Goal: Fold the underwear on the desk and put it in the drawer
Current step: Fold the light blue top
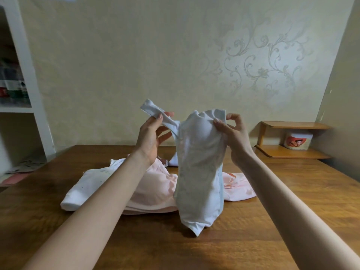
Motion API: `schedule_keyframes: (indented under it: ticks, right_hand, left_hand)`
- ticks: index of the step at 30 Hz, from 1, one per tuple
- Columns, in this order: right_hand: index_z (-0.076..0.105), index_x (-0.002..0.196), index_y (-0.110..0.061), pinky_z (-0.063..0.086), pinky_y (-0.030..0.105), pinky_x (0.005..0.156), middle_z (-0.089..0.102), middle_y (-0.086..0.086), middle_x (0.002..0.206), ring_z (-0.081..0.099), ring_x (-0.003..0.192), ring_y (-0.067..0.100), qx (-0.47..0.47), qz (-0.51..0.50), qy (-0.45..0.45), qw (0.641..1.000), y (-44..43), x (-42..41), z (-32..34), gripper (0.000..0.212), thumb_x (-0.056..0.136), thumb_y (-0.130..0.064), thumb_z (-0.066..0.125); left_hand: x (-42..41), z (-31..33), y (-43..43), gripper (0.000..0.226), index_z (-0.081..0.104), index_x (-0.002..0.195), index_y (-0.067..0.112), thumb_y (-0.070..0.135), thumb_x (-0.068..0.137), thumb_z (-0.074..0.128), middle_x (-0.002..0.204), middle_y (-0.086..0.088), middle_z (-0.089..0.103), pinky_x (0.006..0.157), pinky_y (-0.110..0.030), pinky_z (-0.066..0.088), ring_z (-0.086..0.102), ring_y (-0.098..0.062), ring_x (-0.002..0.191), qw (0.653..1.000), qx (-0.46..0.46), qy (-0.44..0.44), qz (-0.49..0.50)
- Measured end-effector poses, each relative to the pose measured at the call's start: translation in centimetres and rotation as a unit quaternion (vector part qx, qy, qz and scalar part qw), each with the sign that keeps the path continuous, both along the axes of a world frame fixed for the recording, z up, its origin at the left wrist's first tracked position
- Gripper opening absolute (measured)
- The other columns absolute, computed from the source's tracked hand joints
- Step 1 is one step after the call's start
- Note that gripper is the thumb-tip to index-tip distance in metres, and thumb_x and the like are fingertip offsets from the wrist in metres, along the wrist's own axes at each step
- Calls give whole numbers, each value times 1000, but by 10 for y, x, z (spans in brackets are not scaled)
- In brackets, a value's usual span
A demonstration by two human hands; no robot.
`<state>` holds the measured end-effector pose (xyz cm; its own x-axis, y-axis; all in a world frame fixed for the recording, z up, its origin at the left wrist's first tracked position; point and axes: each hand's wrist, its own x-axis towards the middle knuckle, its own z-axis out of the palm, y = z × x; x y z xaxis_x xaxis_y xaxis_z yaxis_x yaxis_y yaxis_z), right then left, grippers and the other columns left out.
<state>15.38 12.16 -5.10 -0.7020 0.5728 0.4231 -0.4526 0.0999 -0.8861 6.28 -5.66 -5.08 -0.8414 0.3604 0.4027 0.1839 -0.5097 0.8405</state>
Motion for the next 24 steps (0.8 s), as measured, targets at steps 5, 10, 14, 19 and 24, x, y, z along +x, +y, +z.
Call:
schedule_keyframes:
  ticks: [5, 10, 14, 19, 24]
  right_hand:
    - [65, 92, -19, 44, 23, 52, 66, 2, 78, 57, 63, 15, -75, 127, -107, 983, 7, -3, 0, 16, 86, -34, 63]
    - [65, 93, -18, 42, 21, 55, 70, 2, 72, 51, 59, 14, -40, 197, -175, 964, 12, -1, 5, 27, 79, -41, 65]
    - [68, 102, -15, 50, 29, 69, 70, 7, 83, 64, 72, 19, -31, 227, -190, 955, 7, -2, 12, 36, 80, -43, 62]
    - [66, 97, -13, 52, 24, 66, 69, 3, 75, 66, 68, 16, -125, 296, -161, 933, 5, -2, 22, 26, 84, -34, 57]
    - [70, 92, -14, 55, 21, 58, 70, 3, 77, 67, 64, 14, -83, 320, -124, 935, -1, 5, 32, 21, 81, -27, 57]
  left_hand:
    - [3, 3, -3, 25, 69, 87, 26, 34, 94, 46, 115, 8, 67, 90, -32, 40, 57, -14, 105, 998, -45, 40, 12]
    - [-1, 13, -9, 23, 72, 87, 23, 36, 89, 53, 102, 7, 68, 93, -36, 41, 55, -15, 97, 1000, -21, 15, 0]
    - [4, 25, -8, 20, 64, 97, 18, 24, 96, 45, 107, 0, 67, 92, -31, 49, 63, -14, 101, 997, 41, 26, -54]
    - [5, 47, -11, 21, 58, 110, 21, 18, 98, 40, 98, 0, 72, 75, -28, 56, 70, -10, 86, 986, 132, 12, -103]
    - [-6, 59, -17, 26, 57, 110, 16, 23, 101, 33, 107, -1, 65, 75, -24, 55, 64, -9, 96, 988, 134, -7, -78]
